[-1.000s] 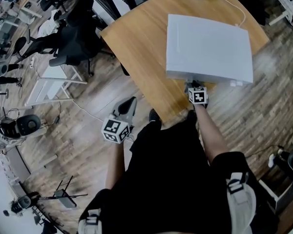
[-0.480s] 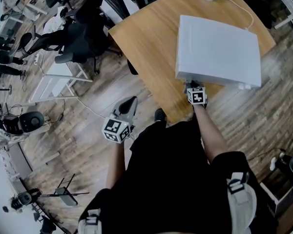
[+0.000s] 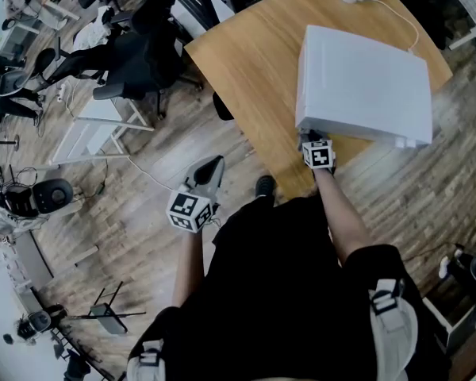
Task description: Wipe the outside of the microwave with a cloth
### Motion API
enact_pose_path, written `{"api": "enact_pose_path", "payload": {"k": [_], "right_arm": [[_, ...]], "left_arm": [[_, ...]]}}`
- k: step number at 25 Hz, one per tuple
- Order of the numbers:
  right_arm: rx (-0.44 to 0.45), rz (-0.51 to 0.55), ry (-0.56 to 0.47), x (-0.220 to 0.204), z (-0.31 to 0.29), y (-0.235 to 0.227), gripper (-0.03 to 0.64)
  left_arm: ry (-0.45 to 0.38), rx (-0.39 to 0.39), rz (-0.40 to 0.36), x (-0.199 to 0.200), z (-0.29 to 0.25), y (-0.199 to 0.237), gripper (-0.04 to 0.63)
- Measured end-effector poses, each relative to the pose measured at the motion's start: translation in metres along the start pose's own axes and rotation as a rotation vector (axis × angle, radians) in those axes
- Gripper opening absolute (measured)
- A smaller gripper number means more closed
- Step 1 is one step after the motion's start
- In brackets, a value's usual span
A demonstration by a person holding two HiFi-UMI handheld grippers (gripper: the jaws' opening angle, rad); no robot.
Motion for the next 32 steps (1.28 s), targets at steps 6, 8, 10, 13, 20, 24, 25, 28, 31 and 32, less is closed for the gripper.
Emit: {"api": "enact_pose_path", "payload": {"k": [6, 8, 10, 13, 20, 24, 25, 28, 31, 32], "right_arm": [[0.013, 0.003, -0.003, 0.006, -0.009, 0.021, 0.035], [0.015, 0.007, -0.007, 0.01, -0.011, 0.028, 0.035], [0.014, 0.0, -0.013, 0.013, -0.012, 0.032, 0.035], [-0.004, -0.021, -0.03, 0.014, -0.009, 0.033, 0.035], [-0.013, -0.07, -0.054, 0.011, 0.002, 0.042, 0.037], [-0.024, -0.095, -0.053, 0.004, 0.016, 0.047, 0.037], [-0.029, -0.097, -0.06, 0.002, 0.02, 0.046, 0.037], [-0.044, -0.092, -0.073, -0.006, 0.04, 0.039, 0.037], [-0.049, -0.078, -0.055, -0.011, 0.066, 0.031, 0.037], [-0.052, -0.069, -0.064, -0.011, 0.074, 0.028, 0.037]], "left_arm": [[-0.003, 0.006, 0.003, -0.001, 0.011, 0.017, 0.002], [-0.002, 0.001, 0.003, 0.0, 0.013, 0.022, 0.002], [-0.001, -0.006, 0.005, 0.0, 0.013, 0.026, 0.002], [0.004, -0.026, 0.005, 0.0, 0.014, 0.03, 0.002], [0.016, -0.09, -0.015, 0.0, 0.01, 0.036, 0.002], [0.023, -0.13, -0.021, -0.003, 0.003, 0.039, 0.002], [0.025, -0.141, -0.022, -0.003, 0.0, 0.039, 0.002], [0.03, -0.183, -0.023, -0.005, -0.013, 0.031, 0.002], [0.019, -0.234, -0.045, 0.005, -0.028, 0.018, 0.002], [0.013, -0.246, -0.054, 0.009, -0.031, 0.014, 0.002]]}}
Point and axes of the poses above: the fingertips, and each gripper's own axes: z backward along the fingers, y to its left, x out of its top, the point moved 3 cm from there along z, backward along the fingers, and after that the axes turned 7 degrees about -y, right-handed, at the moved point
